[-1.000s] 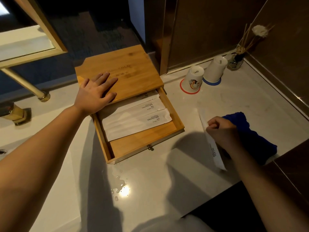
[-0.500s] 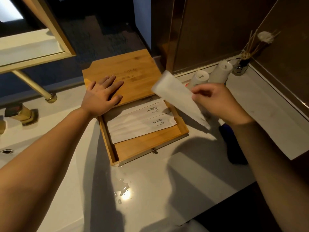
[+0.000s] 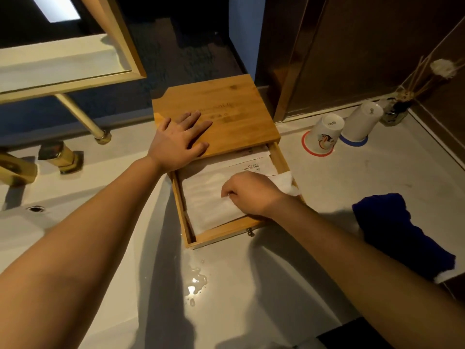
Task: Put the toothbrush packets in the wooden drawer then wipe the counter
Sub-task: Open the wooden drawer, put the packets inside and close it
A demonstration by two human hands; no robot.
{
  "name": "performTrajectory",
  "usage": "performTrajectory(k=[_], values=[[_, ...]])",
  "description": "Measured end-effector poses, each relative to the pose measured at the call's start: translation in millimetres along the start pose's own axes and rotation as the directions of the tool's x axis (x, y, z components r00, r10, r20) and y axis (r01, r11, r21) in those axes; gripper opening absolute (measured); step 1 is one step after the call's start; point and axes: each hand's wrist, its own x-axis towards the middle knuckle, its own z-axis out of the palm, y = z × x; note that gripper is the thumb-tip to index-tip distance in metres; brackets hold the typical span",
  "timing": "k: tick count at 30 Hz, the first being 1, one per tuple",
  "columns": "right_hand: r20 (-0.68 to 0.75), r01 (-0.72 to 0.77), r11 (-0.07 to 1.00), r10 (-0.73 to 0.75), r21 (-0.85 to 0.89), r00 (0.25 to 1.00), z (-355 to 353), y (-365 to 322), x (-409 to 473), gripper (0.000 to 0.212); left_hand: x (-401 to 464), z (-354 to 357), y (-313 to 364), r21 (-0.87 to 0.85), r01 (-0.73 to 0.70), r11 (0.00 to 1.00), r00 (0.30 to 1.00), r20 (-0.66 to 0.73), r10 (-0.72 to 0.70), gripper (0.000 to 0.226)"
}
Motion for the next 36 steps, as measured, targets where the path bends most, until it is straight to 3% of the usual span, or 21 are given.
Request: performTrajectory(k=[5,8,10,12,15,22,29,33,36], values=[[0.014,0.003,1.0,-0.004,0.026,1.0,6.3,-0.4,-6.4,0.033,-0.1,1.5,-0.3,-0.01,0.005,1.0,1.0,-0.005,-0.006,0.058],[-0.305,0.073,0.987,-0.114,-0.14,0.945,12.2,-5.7,-29.7,0.029,-0.7,0.3,1.0,-0.014,0.005,1.0,1.0,-0.019,-0.005,0.059],[-0.392,-0.022,0.985,-0.049,-0.173,0.919,20.5,-13.9,-49.4,0.035,-1.1,-0.1,1.0,-0.02,0.005,1.0,1.0,-0.021,-0.005,0.059],[-0.278,-0.145,0.975,0.094,-0.17,0.956,29.4,-24.2,-63.0,0.05,-1.3,0.4,0.3,-0.026,0.003,1.0,1.0,-0.02,-0.004,0.059],[-0.06,-0.214,0.968,0.208,-0.13,0.976,37.7,-28.5,-70.3,0.069,-1.1,1.4,-0.7,-0.021,-0.003,1.0,1.0,-0.016,0.002,0.058],[0.004,-0.145,0.982,0.147,-0.124,0.989,40.7,-12.7,-69.7,0.058,-1.4,0.5,-0.3,-0.022,0.0,1.0,1.0,-0.011,0.0,0.058],[-0.012,-0.148,0.988,0.147,-0.037,0.989,30.9,-6.8,-79.7,0.077,-0.1,1.5,-1.6,-0.022,0.0,1.0,1.0,-0.015,0.0,0.057],[-0.134,-0.185,0.978,0.172,-0.095,0.976,29.7,-30.5,-72.0,0.071,-0.2,2.0,-0.2,-0.02,0.0,1.0,1.0,-0.015,0.0,0.058],[-0.082,-0.235,0.952,0.223,-0.195,0.971,37.2,-44.3,-63.7,0.061,-0.8,2.2,-0.9,-0.019,-0.001,1.0,1.0,-0.019,0.0,0.058]])
